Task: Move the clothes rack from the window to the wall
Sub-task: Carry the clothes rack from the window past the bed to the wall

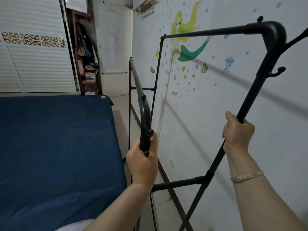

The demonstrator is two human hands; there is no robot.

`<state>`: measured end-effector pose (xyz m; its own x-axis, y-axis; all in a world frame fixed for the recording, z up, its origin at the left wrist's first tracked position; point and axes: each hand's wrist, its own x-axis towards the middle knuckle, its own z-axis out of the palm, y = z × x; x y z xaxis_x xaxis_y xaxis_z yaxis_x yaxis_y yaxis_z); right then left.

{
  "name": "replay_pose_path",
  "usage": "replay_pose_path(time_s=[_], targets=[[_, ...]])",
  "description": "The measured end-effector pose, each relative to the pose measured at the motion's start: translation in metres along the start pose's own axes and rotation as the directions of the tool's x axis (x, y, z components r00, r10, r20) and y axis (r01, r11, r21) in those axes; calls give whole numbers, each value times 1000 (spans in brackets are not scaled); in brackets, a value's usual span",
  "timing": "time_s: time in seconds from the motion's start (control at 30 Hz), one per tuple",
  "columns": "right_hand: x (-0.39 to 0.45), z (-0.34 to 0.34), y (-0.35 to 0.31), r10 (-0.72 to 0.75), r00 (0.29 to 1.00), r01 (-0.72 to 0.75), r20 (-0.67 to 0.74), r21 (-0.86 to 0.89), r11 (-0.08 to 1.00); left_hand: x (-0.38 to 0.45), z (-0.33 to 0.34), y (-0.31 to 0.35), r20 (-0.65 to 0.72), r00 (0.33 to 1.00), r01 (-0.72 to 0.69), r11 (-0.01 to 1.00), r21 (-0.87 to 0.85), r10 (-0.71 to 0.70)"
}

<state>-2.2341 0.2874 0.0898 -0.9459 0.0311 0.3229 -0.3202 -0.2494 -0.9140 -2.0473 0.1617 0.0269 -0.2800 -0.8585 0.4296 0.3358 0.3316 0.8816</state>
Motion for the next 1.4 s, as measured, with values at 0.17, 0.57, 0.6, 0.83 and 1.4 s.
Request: replay_pose_path(time_s=[0.17, 0.57, 0.6, 0.83, 1.4], targets=[[9, 0, 10, -78, 996, 75, -42, -62, 995, 2, 6, -1, 32, 999, 2, 1000, -13, -1], [-13, 10, 12, -451, 876, 376, -173, -342, 861, 5, -30, -3, 357, 933, -4, 994, -109, 43], [-14, 11, 11, -455, 872, 374, -182, -353, 857, 7, -34, -3, 383, 921, -28, 995, -100, 64], [-22, 10, 4, -415, 887, 289, -203, -457, 841, 19, -36, 3, 572, 813, -60, 994, -95, 104], [32, -48, -19, -381, 891, 159, -247, -617, 771, -18, 29, 21, 719, 695, 123, 982, -140, 16]])
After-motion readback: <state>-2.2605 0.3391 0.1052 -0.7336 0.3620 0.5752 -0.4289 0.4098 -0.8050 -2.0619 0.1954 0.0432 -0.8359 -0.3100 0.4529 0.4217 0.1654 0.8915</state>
